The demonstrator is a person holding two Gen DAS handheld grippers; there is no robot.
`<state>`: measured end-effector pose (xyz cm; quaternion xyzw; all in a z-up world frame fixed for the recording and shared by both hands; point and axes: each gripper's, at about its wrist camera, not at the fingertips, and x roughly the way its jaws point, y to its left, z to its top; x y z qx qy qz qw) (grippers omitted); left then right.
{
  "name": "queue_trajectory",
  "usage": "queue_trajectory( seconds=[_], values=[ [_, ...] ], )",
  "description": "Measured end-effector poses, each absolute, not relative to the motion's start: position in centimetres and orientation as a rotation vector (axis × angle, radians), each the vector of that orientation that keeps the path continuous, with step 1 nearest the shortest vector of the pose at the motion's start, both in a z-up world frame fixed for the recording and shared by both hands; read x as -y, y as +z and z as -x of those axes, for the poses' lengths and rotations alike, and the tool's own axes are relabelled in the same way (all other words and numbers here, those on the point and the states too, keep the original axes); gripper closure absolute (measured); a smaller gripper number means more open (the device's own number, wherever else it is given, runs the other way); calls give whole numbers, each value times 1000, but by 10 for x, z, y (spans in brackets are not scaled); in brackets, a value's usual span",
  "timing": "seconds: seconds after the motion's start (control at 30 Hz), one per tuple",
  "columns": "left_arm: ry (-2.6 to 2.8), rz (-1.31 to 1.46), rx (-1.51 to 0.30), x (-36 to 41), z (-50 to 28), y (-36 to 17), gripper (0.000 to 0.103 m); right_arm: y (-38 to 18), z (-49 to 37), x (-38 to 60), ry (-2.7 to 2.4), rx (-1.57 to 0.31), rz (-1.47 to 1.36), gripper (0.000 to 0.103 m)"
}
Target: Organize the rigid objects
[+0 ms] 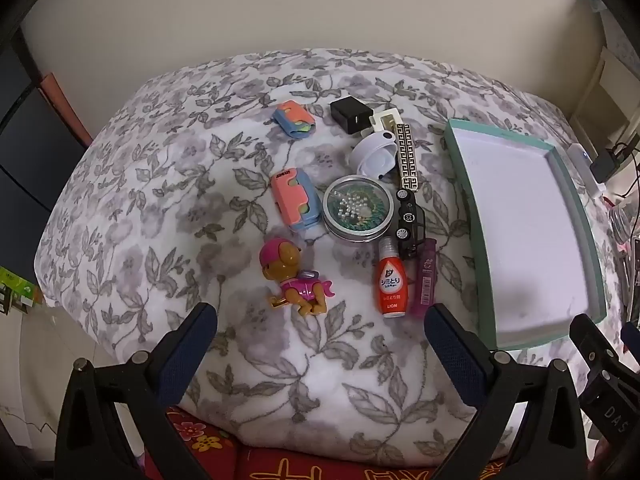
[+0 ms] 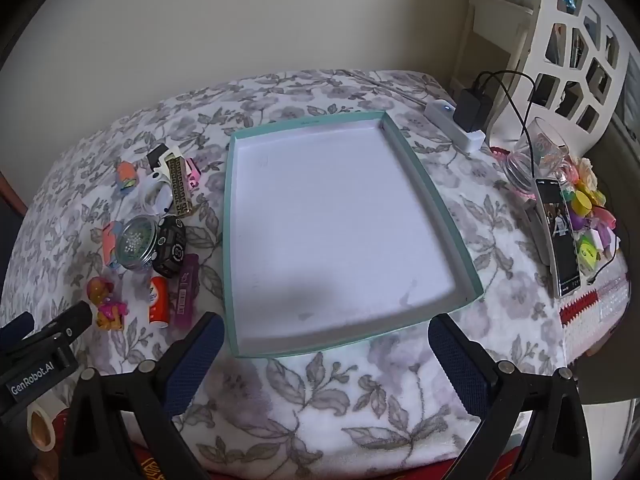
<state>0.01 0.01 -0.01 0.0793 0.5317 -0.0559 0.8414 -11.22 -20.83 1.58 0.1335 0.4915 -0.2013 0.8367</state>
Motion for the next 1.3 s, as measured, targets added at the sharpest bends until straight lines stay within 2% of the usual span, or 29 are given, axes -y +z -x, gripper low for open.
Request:
queue_trajectory(
  seconds=[1.3],
  values=[
    [-107,-175,-1133,-2,-1,-6,0,15,110,207,-429,-1048,-277,0]
  ],
)
